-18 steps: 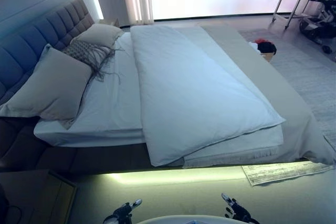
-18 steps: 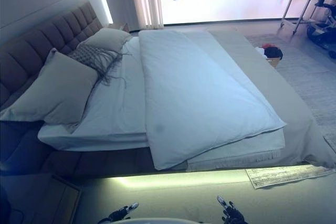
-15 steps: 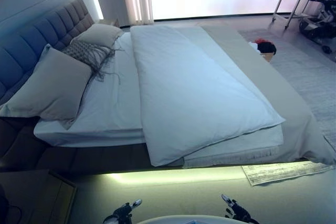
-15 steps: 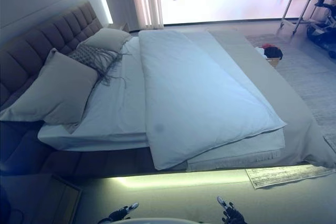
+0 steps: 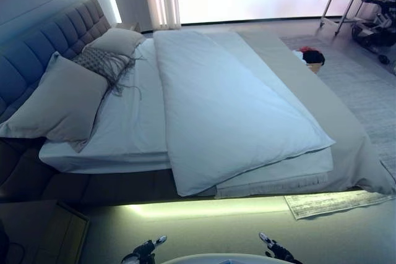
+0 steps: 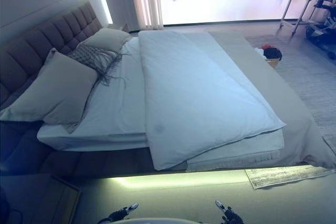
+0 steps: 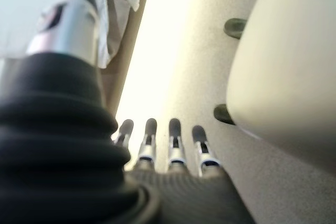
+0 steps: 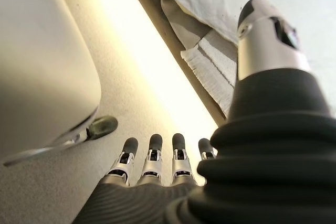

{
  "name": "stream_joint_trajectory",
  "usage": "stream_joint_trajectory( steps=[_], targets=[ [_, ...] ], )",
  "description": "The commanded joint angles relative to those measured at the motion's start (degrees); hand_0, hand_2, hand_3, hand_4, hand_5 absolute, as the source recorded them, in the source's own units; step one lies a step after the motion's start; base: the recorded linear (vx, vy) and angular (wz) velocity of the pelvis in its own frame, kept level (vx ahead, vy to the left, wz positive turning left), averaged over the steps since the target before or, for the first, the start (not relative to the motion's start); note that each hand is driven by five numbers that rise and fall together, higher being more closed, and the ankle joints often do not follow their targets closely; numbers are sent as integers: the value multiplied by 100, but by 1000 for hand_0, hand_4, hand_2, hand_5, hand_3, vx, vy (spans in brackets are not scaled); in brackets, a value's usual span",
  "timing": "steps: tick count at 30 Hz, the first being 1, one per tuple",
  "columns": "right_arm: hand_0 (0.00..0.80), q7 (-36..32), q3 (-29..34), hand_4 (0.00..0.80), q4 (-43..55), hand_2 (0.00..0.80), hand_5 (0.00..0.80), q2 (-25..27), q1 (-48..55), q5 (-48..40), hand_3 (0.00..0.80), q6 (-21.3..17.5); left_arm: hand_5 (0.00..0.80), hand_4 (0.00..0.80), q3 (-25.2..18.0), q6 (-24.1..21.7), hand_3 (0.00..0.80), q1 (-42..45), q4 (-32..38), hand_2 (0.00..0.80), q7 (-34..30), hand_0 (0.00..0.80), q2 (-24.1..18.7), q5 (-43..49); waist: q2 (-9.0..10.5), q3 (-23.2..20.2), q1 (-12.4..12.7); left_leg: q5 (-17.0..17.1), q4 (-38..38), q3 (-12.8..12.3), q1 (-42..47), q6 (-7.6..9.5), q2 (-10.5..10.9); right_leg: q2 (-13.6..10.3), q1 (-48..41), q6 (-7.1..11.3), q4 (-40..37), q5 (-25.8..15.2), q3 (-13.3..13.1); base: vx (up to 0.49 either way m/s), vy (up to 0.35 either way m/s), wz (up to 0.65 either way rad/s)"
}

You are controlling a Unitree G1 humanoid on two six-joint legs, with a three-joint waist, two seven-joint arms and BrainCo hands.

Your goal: Make the bed neatly

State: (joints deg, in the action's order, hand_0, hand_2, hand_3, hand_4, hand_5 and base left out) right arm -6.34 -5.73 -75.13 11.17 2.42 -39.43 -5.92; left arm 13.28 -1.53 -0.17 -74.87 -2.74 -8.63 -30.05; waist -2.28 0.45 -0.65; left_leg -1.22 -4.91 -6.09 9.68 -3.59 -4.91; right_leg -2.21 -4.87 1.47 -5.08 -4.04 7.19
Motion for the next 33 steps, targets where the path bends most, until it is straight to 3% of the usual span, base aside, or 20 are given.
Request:
stream_joint_trajectory(
  steps=[1,5,10,16,19,20,23,25,29,31,33],
  targets=[
    [0,-55,-147,0,-354,0,0,-177,-536,106,0,-136,0,0,-65,-1,0,-287,-438,0,34,0,71,78,284,131,-31,62,-9,-59,-53,226,265,-242,-195,323,8,16,-83,32,-9,0],
    [0,-83,-177,0,-347,0,0,-176,-530,84,0,-80,0,0,-72,4,0,-290,-439,0,45,0,68,68,279,152,-38,78,-9,-61,-58,227,258,-235,-197,313,8,22,-88,38,-17,0],
    [0,39,-229,0,-432,0,0,-159,-603,304,0,391,0,0,-66,35,0,-357,-430,0,89,0,60,124,273,218,-30,106,-9,-52,-55,223,237,-217,-201,288,8,33,-98,36,-32,0],
    [0,270,-238,0,-601,0,0,-164,-586,488,0,598,0,0,-106,71,0,-321,-485,0,109,0,54,181,310,212,13,76,47,0,25,218,233,-199,-299,256,8,79,-58,95,-64,0],
    [0,290,-264,0,-558,0,0,-141,-642,514,0,559,0,0,-206,4,0,-311,-461,0,172,0,34,-77,387,275,17,-74,608,24,-124,168,204,-211,-287,190,87,90,-106,65,-111,-1],
    [0,321,-302,0,-493,0,0,-126,-669,612,0,598,0,0,-291,-27,0,-348,-433,0,212,0,16,-174,465,361,25,-62,1205,11,-359,137,156,-233,-231,105,236,140,-89,1,-144,-2],
    [0,344,-486,0,-337,0,0,-43,-671,804,0,632,0,0,-393,-211,0,-442,-411,0,215,0,41,-448,542,669,118,801,3298,281,-1707,-55,132,-217,-148,-184,550,257,-40,-52,-142,-6],
    [0,414,-533,0,-291,0,0,3,-678,938,0,619,0,0,-455,-214,0,-473,-392,0,191,0,55,-492,484,798,137,1086,3699,419,-2146,-148,105,-167,-154,-239,658,300,-80,51,28,-14],
    [0,389,-421,0,-365,0,0,128,-672,920,0,564,0,0,-494,-220,0,-358,-374,0,186,0,78,-641,191,893,196,1549,648,95,-1829,-248,-367,24,-561,-57,475,494,-277,314,221,-37],
    [0,389,-341,0,-381,0,0,156,-641,814,0,505,0,0,-486,-210,0,-304,-389,0,226,0,88,-588,200,881,263,1737,123,115,-1787,-283,-425,9,-820,-17,416,617,-336,297,163,-14],
    [0,404,-252,0,-374,0,0,158,-602,802,0,474,0,0,-580,-232,0,-258,-432,0,307,0,142,-430,251,808,309,1588,108,31,-1774,-265,-451,-98,-1039,40,346,724,-343,271,180,15]
  ],
)
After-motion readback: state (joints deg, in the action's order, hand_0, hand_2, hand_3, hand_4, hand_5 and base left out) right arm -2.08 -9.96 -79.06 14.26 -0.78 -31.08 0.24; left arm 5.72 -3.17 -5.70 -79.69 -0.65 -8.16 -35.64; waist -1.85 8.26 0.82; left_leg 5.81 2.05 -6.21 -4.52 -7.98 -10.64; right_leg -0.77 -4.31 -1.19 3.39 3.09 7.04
